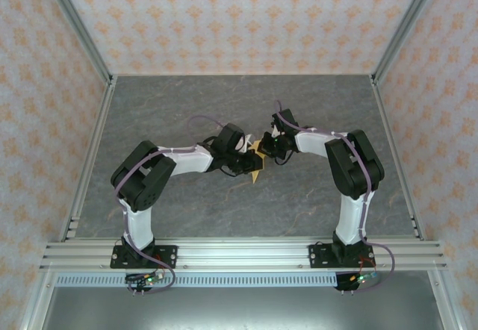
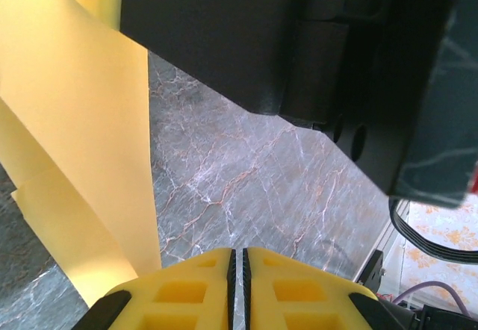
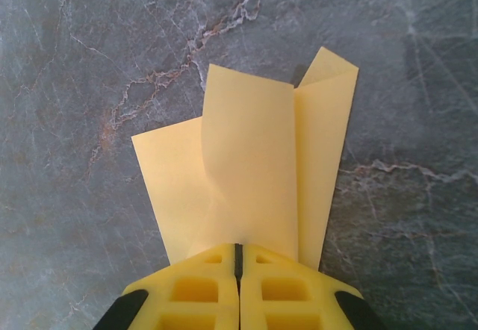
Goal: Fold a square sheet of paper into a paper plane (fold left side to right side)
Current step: Fold the wing for the fifth time at the center of the table.
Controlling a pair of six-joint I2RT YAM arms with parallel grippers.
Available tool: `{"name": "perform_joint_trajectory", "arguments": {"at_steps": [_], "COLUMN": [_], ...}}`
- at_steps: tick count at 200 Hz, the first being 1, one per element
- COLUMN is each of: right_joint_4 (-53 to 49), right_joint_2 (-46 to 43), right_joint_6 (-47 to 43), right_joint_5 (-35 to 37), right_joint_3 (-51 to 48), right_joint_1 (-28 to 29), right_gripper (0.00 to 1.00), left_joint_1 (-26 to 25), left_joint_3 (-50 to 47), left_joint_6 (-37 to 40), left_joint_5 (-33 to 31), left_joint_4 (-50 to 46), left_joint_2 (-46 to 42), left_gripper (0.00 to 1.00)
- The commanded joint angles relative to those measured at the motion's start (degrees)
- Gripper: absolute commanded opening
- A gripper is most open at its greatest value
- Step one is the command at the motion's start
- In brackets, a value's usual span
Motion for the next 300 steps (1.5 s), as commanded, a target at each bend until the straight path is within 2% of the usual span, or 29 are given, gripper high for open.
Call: {"name": "perform_joint_trajectory", "arguments": {"at_steps": [1, 223, 257, 277, 300], "right_joint_4": [-7.8, -6.8, -4.3, -3.3, -1.8], "right_joint_2": [1.9, 1.1, -4.0, -7.5, -9.7], "right_joint_6": [-1.2, -1.0, -1.7, -2.6, -2.4], "right_joint_5": [4.5, 2.6, 2.7, 2.8, 0.7], "right_joint_3": [-3.0, -1.4, -1.9, -2.9, -4.8], "right_joint_1": [0.3, 0.3, 0.3, 0.3, 0.3], "right_gripper": [0.08, 0.07, 0.07, 0.01, 0.0], "left_joint_1": [0.3, -1.5, -1.5, -1.5, -1.6], "left_joint_3": [-0.6, -2.1, -2.1, -2.4, -2.4], "left_joint_6": [-0.1, -1.0, -1.2, -1.4, -1.0], "left_joint_5": [-1.1, -3.5, -6.1, -7.2, -8.2], "left_joint_4": [0.5, -2.2, -6.0, -6.5, -7.6], "left_joint_2": [1.9, 5.9, 6.5, 6.5, 6.2], "left_gripper": [0.13, 0.13, 0.07, 0.04, 0.01]}}
